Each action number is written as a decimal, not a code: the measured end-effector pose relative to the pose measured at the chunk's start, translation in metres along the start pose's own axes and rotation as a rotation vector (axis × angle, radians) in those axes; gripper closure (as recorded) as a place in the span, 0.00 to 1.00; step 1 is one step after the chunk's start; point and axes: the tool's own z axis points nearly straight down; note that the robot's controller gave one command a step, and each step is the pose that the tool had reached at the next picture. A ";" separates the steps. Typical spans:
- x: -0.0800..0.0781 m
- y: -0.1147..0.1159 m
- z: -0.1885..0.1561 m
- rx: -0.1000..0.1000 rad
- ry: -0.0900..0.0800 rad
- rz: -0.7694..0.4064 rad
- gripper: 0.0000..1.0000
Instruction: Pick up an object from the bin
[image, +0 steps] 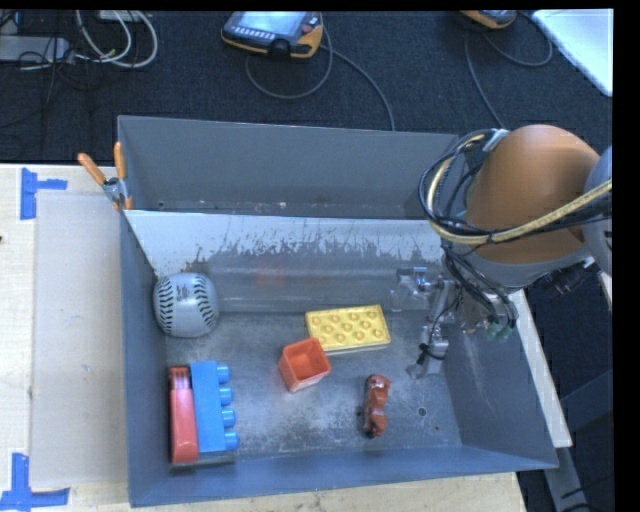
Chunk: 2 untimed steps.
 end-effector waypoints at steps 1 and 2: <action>-0.001 0.000 -0.005 0.000 -0.008 -0.001 0.00; -0.031 0.000 0.050 0.000 -0.013 -0.035 0.00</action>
Offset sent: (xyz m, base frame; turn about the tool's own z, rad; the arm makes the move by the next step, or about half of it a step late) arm 0.0822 -0.0031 -0.1683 -0.0999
